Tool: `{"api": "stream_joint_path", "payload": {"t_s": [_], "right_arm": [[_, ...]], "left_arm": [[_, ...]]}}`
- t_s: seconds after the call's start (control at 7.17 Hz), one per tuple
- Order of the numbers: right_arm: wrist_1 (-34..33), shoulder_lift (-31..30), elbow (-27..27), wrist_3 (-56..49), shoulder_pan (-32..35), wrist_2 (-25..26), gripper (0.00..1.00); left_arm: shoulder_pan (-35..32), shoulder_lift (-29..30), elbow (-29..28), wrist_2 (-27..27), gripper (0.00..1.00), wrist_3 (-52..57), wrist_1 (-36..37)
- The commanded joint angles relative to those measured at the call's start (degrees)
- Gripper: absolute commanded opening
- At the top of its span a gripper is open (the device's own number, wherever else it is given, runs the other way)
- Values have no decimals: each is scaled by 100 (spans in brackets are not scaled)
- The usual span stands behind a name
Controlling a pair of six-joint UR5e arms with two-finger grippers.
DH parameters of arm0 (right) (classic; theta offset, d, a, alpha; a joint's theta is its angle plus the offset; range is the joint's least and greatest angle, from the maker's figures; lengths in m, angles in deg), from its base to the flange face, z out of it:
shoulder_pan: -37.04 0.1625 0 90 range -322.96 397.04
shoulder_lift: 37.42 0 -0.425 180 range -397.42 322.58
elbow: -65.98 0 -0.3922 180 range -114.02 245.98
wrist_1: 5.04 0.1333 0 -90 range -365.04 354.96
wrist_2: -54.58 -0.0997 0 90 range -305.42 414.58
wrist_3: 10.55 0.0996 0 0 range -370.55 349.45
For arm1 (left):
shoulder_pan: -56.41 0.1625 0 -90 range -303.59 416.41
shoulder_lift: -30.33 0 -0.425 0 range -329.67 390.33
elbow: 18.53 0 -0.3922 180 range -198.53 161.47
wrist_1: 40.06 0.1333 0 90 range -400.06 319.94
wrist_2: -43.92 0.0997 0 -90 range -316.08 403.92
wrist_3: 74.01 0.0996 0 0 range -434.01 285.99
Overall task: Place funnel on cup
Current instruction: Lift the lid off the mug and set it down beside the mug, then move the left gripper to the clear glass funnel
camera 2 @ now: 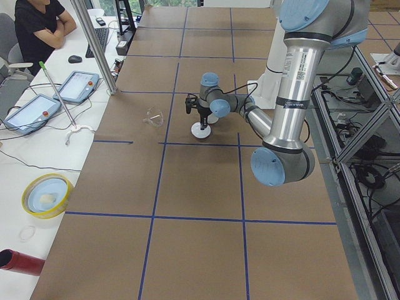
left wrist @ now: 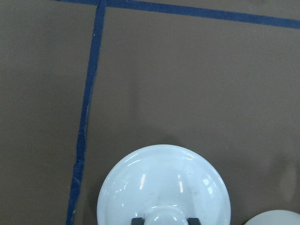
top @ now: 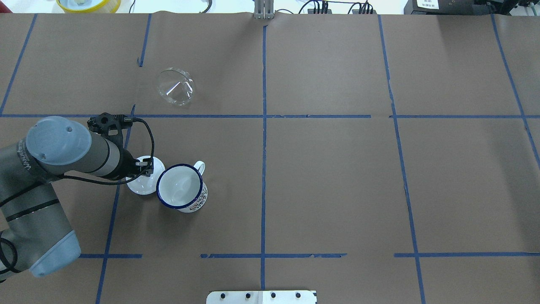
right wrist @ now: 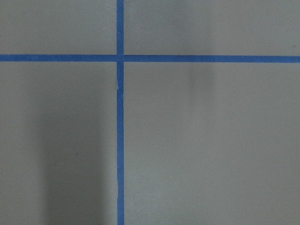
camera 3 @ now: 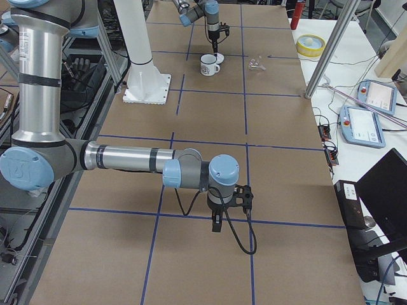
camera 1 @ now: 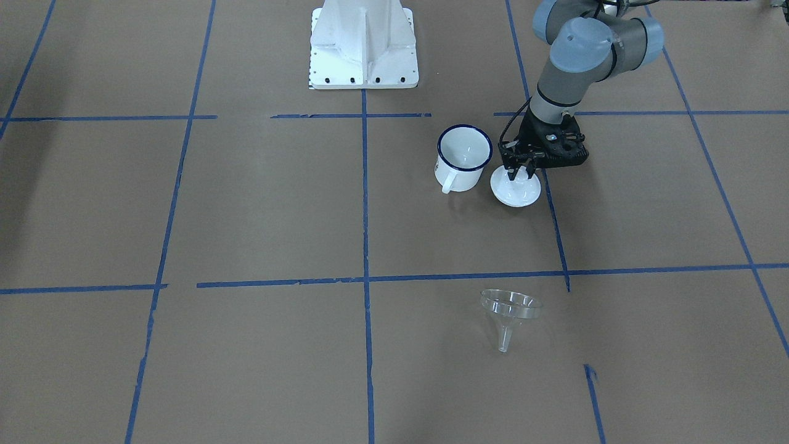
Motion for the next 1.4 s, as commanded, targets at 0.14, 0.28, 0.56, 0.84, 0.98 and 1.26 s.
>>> {"api": "stream_joint_path", "payload": {"t_s": [0.14,0.28,0.56,0.84,0.98,1.26], "right_arm": [[0,0,0,0,0,0,100],[0,0,0,0,0,0,100],[0,0,0,0,0,0,100],[0,0,8,0,0,0,100],[0,0,0,0,0,0,100],[0,0,0,0,0,0,100]], "left_arm": [[-171,18,-65,15,91,227,6],[-311,131,-73,6,100,316,6],[-916,927,-492,-56,100,352,276],[-1287,1860,-1256,-65,100,414,438],[-1331,2238,-1721,-65,100,-99,45],[-1323,2557,-2540,-21,100,-1777,-905]]}}
